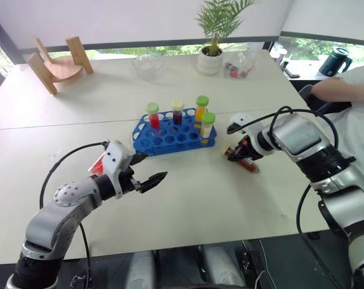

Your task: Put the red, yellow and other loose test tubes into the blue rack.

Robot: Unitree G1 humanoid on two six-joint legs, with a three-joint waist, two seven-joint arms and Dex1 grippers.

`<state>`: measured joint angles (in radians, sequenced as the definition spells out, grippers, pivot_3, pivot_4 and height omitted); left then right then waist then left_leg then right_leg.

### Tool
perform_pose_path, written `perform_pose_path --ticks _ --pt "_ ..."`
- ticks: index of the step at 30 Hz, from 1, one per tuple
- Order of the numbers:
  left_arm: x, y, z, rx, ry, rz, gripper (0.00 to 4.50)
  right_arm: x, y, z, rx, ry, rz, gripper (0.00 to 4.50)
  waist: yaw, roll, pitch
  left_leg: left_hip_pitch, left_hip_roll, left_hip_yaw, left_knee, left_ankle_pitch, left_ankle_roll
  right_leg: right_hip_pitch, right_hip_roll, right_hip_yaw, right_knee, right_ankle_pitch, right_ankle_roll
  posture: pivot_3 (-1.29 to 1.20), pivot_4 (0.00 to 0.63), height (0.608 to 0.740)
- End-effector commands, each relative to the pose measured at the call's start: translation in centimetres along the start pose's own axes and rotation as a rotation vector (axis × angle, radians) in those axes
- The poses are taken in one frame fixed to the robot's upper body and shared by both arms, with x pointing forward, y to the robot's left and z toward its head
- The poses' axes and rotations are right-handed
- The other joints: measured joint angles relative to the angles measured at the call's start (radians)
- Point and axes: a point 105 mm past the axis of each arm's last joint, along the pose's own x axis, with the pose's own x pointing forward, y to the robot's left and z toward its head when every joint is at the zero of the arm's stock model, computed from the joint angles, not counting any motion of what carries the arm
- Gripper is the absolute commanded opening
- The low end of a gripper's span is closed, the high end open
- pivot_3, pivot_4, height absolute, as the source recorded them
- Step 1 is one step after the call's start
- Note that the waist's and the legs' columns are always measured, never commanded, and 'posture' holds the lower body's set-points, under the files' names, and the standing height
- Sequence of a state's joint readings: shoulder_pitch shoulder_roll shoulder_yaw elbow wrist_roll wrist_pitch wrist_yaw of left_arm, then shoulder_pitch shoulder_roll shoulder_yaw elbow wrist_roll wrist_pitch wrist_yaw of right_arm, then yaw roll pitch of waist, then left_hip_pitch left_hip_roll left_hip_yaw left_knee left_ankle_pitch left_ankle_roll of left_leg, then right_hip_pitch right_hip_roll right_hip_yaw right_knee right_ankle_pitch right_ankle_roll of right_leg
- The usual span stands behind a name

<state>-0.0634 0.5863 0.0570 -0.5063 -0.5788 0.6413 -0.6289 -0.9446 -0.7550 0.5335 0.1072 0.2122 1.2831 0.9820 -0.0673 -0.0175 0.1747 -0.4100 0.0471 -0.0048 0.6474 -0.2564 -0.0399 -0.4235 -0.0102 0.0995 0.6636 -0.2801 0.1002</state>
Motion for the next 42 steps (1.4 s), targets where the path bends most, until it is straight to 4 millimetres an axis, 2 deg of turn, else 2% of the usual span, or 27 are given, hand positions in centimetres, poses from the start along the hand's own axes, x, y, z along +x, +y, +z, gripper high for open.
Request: perform_pose_path --ticks 1,3,4,6,8,13,15,17,20,28,42 --pt "-0.9 0.5 1.3 0.051 -0.029 0.025 4.50 -4.4 3.6 3.2 -0.122 -0.255 0.135 0.84 0.002 0.001 0.001 -0.001 0.000 0.000 0.000 0.000 0.000 -0.001 0.000 0.000 0.000 0.000 0.000 0.00 0.150 0.740" --pt "-1.4 0.9 1.3 0.056 -0.014 0.033 4.50 -6.6 6.5 4.5 -0.206 -0.461 0.245 0.84 0.005 0.000 0.002 -0.002 0.000 0.000 0.000 0.000 0.000 -0.001 0.000 0.000 -0.001 0.000 0.000 0.00 0.150 0.740" --pt "-1.7 1.1 1.3 0.059 -0.005 0.037 4.50 -7.1 7.5 5.2 -0.227 -0.575 0.270 0.84 0.004 -0.001 0.001 -0.002 0.000 0.000 0.000 0.000 0.001 -0.001 0.000 0.000 -0.001 0.000 0.000 0.00 0.150 0.740" --pt "-2.3 1.5 1.4 0.063 0.013 0.044 4.50 -7.0 8.3 6.7 -0.220 -0.807 0.240 0.84 -0.001 -0.004 0.000 -0.001 0.000 -0.001 0.000 -0.001 0.001 0.000 0.001 -0.001 0.000 0.000 0.000 0.00 0.150 0.740" --pt "-2.7 1.8 1.5 0.066 0.028 0.044 4.50 -6.5 8.4 8.2 -0.172 -1.014 0.183 0.84 -0.003 -0.005 -0.001 0.002 0.001 -0.001 0.000 -0.001 0.001 0.002 0.001 -0.001 -0.001 0.000 0.000 0.00 0.150 0.740" --pt "-3.3 2.1 1.7 0.080 0.071 0.023 4.50 -3.6 9.6 9.9 -0.081 -1.288 0.133 0.84 -0.001 -0.005 0.000 0.001 0.000 0.001 0.002 0.001 -0.002 0.002 0.000 0.000 0.000 0.000 0.000 0.00 0.150 0.740" --pt "-3.5 2.3 2.1 0.092 0.081 0.018 4.50 -2.7 8.9 10.5 -0.007 -1.395 0.047 0.84 -0.002 -0.005 0.000 0.001 0.000 0.001 0.001 0.001 -0.002 0.002 0.000 0.000 0.000 0.000 0.000 0.00 0.150 0.740" --pt "-3.6 2.4 2.5 0.102 0.088 0.013 4.50 -1.4 8.1 10.8 -0.001 -1.440 -0.078 0.84 -0.002 -0.005 0.000 0.001 0.000 0.000 0.000 0.001 -0.002 0.001 0.000 0.000 0.000 0.000 0.000 0.00 0.150 0.740" --pt "-3.7 2.3 2.6 0.101 0.096 0.005 4.50 -0.3 7.5 11.3 0.033 -1.470 -0.155 0.84 -0.003 -0.005 0.000 0.001 0.000 0.001 0.000 0.001 -0.002 0.001 0.000 0.000 0.001 0.000 0.000 0.00 0.150 0.740" --pt "-3.7 1.9 2.8 0.097 0.103 -0.002 4.50 0.8 5.9 12.0 0.064 -1.499 -0.248 0.84 -0.004 -0.004 0.000 0.001 0.001 0.000 -0.002 0.001 -0.002 0.000 0.000 0.000 0.001 0.000 0.000 0.00 0.150 0.740" --pt "-3.7 1.7 2.7 0.095 0.099 0.003 4.50 2.0 7.3 11.8 0.021 -1.481 -0.200 0.84 -0.004 -0.004 0.000 0.001 0.000 0.000 -0.001 0.001 -0.002 0.000 0.000 0.000 0.002 0.000 0.000 0.00 0.150 0.740"
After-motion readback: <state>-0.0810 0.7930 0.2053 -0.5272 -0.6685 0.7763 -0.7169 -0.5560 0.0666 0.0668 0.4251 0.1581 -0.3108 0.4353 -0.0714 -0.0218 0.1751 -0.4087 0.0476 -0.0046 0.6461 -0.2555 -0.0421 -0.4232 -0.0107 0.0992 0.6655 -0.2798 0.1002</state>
